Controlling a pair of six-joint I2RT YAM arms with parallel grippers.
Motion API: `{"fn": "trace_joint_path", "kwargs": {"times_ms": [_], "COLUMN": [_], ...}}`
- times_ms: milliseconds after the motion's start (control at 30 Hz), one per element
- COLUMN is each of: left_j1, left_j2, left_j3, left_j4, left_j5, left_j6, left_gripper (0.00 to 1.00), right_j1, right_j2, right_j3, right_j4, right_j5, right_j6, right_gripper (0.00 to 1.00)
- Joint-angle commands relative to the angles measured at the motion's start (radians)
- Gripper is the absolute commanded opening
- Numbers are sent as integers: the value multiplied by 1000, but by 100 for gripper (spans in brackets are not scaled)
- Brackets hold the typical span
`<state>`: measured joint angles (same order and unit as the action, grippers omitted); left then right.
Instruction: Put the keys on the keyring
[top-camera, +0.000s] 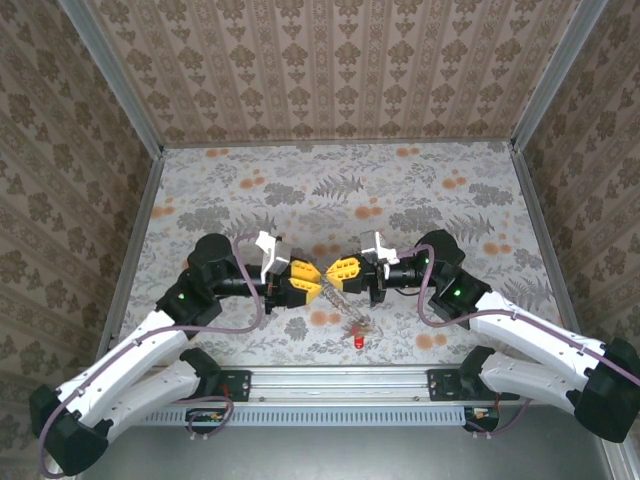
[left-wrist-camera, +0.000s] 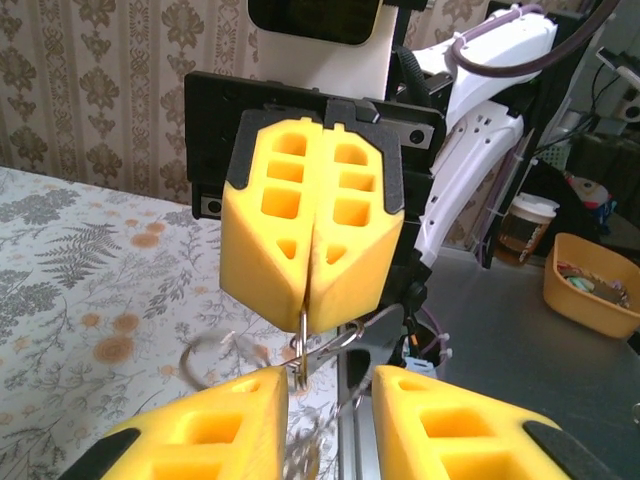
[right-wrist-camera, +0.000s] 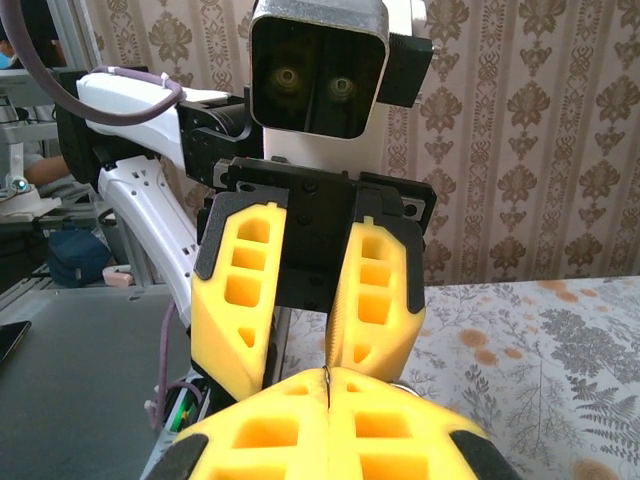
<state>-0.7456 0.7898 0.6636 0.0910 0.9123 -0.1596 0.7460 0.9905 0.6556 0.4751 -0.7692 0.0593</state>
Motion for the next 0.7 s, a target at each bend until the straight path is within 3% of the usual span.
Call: {"fn": "trace_joint_path", "kwargs": {"times_ms": [0,267,467,667], "left_j1": [-6,-18,-30,-31], "left_j2": [8,41,63,46], "left_j3": [43,66,79,76], "left_j4": [-27,-52,-89,-107], "left_j5": [-12,-19,-21,-33], "left_j6": [50,81,113,141], "left_gripper": [29,20,0,0], "right_j1": [9,16,16,16], "right_j2": [3,15,12,1], "right_j3": [45,50,50,53], "right_j4": [61,51,56,31], "right_j5": [-35,-32,-20,18], "right_j6": [2,-6,-9,-4], "right_gripper": [0,0,0,2]}}
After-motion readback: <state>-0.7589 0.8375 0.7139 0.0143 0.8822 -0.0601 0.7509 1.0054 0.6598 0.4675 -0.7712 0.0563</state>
